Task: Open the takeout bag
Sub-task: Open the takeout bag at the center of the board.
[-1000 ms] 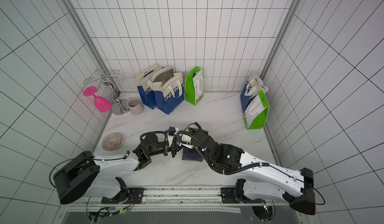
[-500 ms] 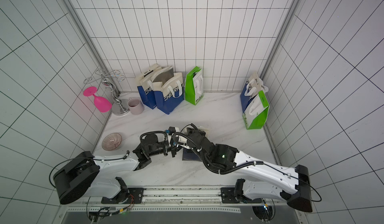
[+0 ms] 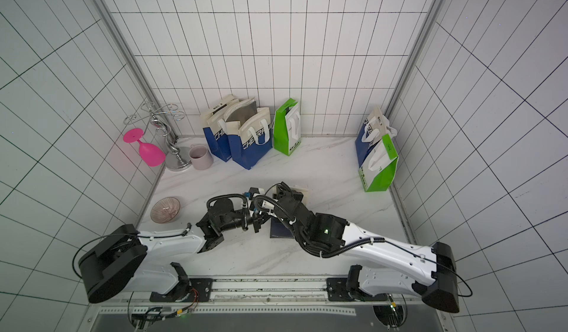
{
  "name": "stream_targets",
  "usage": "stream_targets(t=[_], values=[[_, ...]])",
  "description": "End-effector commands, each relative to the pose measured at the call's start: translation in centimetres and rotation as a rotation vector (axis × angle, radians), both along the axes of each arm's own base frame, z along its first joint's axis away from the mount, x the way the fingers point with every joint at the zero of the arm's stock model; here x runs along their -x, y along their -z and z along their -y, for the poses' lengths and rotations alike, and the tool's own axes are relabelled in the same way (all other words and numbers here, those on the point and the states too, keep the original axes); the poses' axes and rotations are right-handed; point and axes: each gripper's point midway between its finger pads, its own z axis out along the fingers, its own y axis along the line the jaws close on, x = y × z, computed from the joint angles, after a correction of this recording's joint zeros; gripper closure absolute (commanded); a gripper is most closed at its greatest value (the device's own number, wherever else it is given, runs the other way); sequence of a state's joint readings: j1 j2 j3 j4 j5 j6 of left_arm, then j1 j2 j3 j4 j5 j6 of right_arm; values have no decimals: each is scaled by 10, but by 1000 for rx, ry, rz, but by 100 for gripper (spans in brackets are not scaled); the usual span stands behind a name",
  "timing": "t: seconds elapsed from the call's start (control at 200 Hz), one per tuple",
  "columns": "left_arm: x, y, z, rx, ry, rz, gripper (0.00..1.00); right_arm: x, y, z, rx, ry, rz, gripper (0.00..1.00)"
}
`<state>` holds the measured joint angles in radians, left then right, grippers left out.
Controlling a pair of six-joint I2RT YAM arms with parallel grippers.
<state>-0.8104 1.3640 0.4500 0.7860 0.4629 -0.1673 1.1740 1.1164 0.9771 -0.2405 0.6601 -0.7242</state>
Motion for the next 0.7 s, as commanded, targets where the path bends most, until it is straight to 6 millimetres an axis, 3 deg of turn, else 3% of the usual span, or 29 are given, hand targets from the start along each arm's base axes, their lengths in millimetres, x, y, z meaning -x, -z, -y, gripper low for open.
stream_targets(t=[0.0, 0.58, 0.695], values=[[6, -11, 2, 18, 30, 29, 100, -9, 11, 8, 30, 59, 22, 65], [6, -13, 2, 19, 29, 32, 100, -8, 16, 8, 15, 59, -23, 100], [6, -12, 2, 17, 28, 31, 100, -8, 5, 10, -36, 68, -38, 100]])
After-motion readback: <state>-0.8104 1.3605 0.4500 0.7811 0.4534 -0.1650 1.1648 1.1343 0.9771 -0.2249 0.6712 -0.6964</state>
